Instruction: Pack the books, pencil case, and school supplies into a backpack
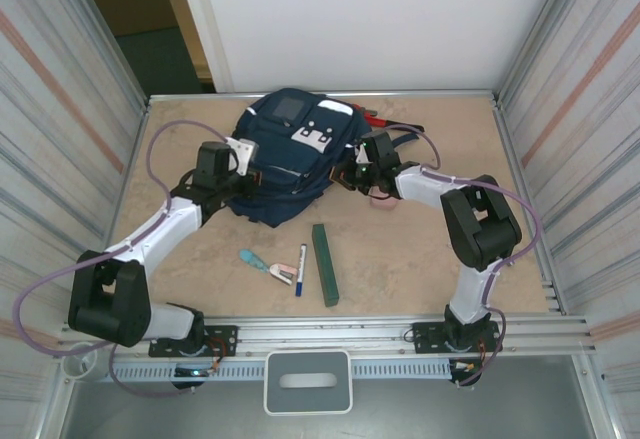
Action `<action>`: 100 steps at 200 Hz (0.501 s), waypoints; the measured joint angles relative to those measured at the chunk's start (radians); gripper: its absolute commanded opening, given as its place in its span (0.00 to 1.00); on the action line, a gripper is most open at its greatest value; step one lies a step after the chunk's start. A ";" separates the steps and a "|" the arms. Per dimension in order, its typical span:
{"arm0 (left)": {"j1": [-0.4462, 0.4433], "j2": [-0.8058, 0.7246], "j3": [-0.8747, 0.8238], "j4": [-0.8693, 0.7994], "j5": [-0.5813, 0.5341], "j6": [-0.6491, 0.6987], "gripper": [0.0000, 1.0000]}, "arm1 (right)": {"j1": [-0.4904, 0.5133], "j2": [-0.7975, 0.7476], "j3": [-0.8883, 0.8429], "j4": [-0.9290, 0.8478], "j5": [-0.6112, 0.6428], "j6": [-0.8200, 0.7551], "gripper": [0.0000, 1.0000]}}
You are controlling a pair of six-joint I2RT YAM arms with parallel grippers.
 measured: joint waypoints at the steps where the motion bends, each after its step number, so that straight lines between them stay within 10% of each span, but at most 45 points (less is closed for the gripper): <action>1: -0.001 0.000 0.000 0.000 0.002 -0.001 0.00 | 0.001 0.000 0.000 0.000 0.001 0.000 0.00; 49: -0.074 0.003 -0.003 0.006 0.048 -0.084 0.38 | 0.063 0.000 0.003 0.008 0.025 0.000 0.00; 100: -0.234 0.072 0.060 -0.080 -0.089 -0.135 0.47 | 0.067 0.003 0.003 0.013 0.026 0.000 0.01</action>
